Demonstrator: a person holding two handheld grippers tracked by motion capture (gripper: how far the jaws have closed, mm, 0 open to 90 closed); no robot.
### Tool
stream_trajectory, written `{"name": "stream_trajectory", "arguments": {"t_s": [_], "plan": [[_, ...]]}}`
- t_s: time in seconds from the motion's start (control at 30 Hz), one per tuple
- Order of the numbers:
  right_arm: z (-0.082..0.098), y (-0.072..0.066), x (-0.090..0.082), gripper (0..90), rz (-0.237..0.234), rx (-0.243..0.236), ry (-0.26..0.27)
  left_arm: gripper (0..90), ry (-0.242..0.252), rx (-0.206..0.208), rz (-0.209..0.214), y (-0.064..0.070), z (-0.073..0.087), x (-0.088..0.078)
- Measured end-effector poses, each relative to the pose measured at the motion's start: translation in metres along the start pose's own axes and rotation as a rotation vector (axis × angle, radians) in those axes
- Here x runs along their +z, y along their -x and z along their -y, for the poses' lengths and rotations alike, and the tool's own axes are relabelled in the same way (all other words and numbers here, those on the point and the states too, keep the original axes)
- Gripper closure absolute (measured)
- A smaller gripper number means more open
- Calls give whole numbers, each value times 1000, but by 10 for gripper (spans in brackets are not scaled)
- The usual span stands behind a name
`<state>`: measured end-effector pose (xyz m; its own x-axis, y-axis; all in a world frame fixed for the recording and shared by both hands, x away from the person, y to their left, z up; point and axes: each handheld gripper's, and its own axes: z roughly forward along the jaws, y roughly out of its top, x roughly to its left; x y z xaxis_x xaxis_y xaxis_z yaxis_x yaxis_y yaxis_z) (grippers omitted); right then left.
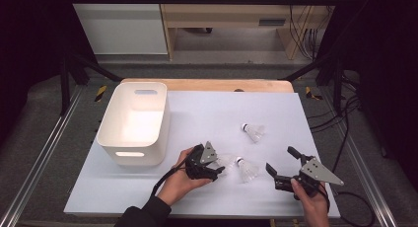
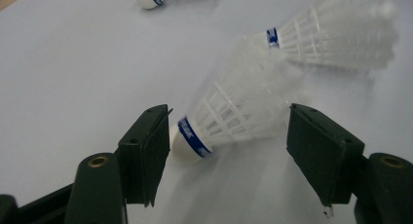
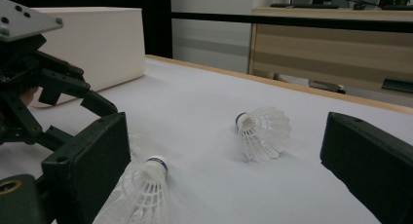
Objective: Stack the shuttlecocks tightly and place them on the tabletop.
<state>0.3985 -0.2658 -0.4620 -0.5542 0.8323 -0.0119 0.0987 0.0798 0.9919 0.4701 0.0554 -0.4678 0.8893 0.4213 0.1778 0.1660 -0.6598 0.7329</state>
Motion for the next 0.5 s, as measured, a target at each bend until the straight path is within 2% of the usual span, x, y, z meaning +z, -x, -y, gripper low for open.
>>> {"name": "stream_trajectory", "arguments": {"t_s": [0.1,0.17,0.23,0.3,0.37,0.43,0.5], "plan": [[0,0,0,43,-2,-1,1,305,2,13,14,-3,-1,6],[0,0,0,43,-4,-3,0,298,-5,14,2,-6,-3,9],[0,0,0,43,-5,-3,-1,293,12,1,-15,-11,-6,10],[0,0,0,43,-3,0,-1,276,38,-17,-53,-17,-9,10],[0,0,1,43,-3,6,0,255,70,-38,-116,-27,-12,12],[1,-1,1,43,-5,9,-2,260,62,-89,-178,-40,-17,19],[1,-1,1,43,-6,2,-1,265,19,-141,-228,-56,-18,27]]}}
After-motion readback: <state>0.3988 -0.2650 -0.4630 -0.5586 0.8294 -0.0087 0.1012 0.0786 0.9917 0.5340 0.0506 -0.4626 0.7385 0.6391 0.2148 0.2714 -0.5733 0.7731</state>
